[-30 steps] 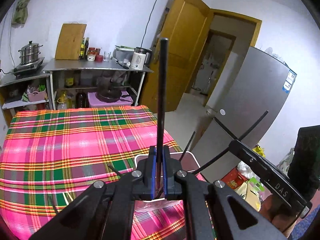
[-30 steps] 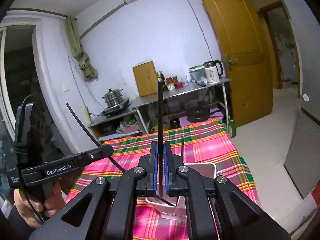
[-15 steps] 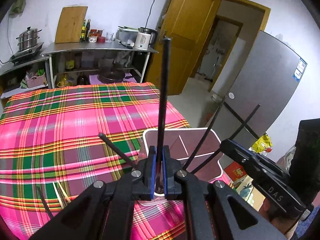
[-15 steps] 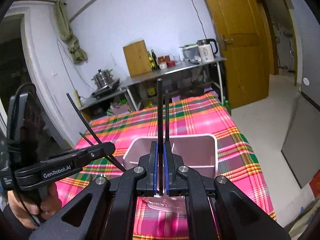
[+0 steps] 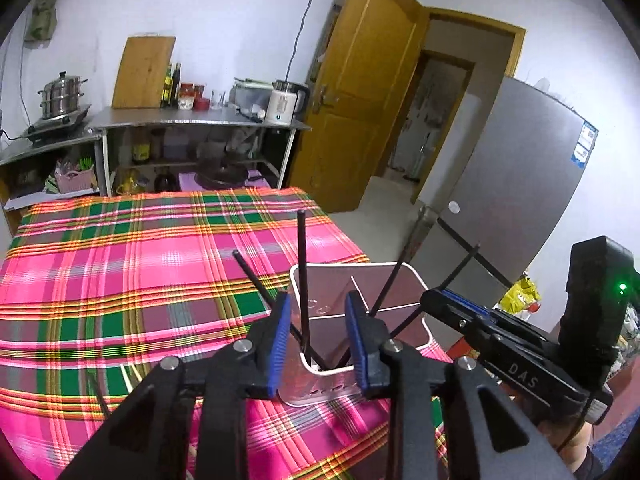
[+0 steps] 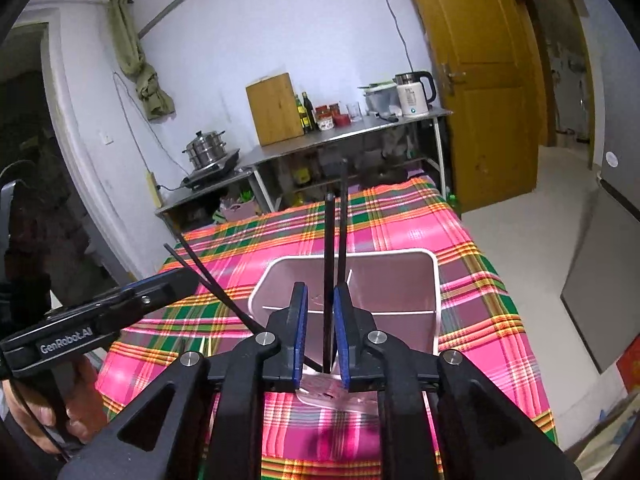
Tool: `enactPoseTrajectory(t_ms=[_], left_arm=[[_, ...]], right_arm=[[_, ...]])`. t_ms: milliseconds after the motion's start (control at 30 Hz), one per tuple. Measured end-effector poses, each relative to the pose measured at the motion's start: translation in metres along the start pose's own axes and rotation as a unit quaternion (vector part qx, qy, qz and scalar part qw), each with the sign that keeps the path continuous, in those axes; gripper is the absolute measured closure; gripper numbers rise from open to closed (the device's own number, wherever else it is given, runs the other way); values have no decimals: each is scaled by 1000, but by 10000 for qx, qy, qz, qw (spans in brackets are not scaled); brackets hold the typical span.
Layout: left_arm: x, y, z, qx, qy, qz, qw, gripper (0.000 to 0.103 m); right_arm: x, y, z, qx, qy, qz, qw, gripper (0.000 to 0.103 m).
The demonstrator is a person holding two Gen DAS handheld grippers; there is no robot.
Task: Organize utensils
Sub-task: 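Lower the chopsticks into the holder and open the left tool while the right tool opens, then return both tools to the chopsticks and close the left tool on a black chopstick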
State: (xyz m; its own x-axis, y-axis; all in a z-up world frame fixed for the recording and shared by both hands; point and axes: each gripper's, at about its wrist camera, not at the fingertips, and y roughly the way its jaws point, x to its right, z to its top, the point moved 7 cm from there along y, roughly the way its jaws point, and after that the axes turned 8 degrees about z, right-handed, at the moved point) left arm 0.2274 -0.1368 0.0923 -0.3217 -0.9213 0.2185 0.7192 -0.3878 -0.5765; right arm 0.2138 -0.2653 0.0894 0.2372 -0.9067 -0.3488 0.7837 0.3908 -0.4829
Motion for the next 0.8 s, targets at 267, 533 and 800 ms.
enactPoseTrajectory(t_ms=[267, 533, 800], left_arm=[[-17, -30, -18, 178, -72, 194, 9996, 61], [-48, -44, -51, 103, -302, 430, 9986, 61], [-87, -58, -88, 45, -603, 792, 9950, 61]], right_arm=[[-12, -22, -8, 126, -106, 19, 9999, 89], [-16, -32, -16, 144, -55, -6, 9999, 89], [-35, -25, -39, -2, -218, 210, 9995, 89]])
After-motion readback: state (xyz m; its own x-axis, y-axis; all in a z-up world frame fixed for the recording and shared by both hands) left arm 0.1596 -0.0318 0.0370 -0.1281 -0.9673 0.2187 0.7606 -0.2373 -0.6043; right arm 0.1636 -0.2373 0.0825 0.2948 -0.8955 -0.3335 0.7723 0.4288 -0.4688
